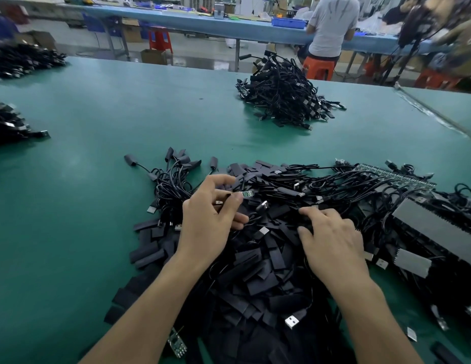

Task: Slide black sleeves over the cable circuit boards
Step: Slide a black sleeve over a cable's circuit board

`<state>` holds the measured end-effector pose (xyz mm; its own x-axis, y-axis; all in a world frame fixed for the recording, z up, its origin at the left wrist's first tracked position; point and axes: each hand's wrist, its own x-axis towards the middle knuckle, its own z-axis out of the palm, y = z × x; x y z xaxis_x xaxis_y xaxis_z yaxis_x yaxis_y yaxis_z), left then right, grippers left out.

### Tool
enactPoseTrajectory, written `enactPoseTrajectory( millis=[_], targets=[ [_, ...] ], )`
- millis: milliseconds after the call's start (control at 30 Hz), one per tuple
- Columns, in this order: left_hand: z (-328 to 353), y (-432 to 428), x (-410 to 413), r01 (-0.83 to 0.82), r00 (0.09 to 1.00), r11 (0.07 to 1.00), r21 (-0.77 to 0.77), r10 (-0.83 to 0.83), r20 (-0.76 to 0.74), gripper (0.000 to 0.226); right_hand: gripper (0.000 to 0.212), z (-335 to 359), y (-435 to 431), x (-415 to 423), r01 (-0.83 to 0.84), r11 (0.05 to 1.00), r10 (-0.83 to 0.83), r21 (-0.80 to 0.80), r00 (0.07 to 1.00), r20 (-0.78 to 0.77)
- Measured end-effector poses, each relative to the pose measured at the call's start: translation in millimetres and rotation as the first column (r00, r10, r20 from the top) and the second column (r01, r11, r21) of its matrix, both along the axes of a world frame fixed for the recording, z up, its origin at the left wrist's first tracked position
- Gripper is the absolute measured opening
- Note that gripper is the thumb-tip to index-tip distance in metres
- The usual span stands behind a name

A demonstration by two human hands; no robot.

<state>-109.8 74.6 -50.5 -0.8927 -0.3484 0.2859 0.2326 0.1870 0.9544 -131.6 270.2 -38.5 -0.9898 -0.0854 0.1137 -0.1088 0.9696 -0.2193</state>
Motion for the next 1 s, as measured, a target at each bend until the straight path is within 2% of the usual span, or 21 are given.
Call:
enactPoseTrajectory(
  millis=[100, 233, 367, 467, 567, 733, 867, 1000],
  targets=[
    [-1.9, 5.3, 4.0, 0.05, 0.998, 0.998, -0.03, -0.051, -0.03, 0.021, 0.036, -1.5, 0.4, -0.9, -0.024, 0.999, 0.022, -0.035, 0.999, -0.05],
    [-9.7, 13.9, 6.8, 0.069, 0.998, 0.995, -0.069, -0.068, 0.012, 0.025, 0.033, -3.2, -2.7, -1.7, 0.001, 0.981, -0.02, -0.196, 0.995, -0.097],
    [-11.5, 11.6, 5.8, 0.055, 0.997, 0.998, -0.015, -0.054, 0.057, 0.027, 0.031, -1.8, -2.0, 0.0, -0.026, 0.962, -0.018, -0.272, 0.987, -0.161],
    [-10.7, 10.9, 5.3, 0.045, 0.997, 0.999, -0.011, -0.044, 0.06, 0.026, 0.021, -1.1, -0.6, -1.0, -0.117, 0.976, 0.083, -0.186, 0.98, -0.179],
    [-10.1, 11.5, 5.9, 0.045, 0.997, 0.999, -0.02, -0.044, 0.059, 0.025, 0.031, -2.1, 0.4, -1.9, -0.124, 0.991, 0.122, -0.059, 0.992, -0.025],
    [-9.6, 11.4, 6.2, 0.047, 0.996, 0.999, -0.009, -0.046, 0.07, 0.025, 0.036, -1.5, 1.5, -3.1, -0.08, 0.995, 0.082, -0.06, 0.996, 0.03],
    [-10.1, 10.8, 6.3, 0.051, 0.996, 0.999, 0.001, -0.051, 0.069, 0.025, 0.04, -3.8, 2.7, -1.1, 0.035, 0.999, -0.034, -0.012, 0.997, 0.064],
    [-10.5, 10.8, 5.8, 0.054, 0.996, 0.998, 0.01, -0.055, 0.073, 0.025, 0.034, -3.3, 3.3, -2.7, 0.045, 0.999, -0.045, 0.01, 0.998, 0.047]
  ],
)
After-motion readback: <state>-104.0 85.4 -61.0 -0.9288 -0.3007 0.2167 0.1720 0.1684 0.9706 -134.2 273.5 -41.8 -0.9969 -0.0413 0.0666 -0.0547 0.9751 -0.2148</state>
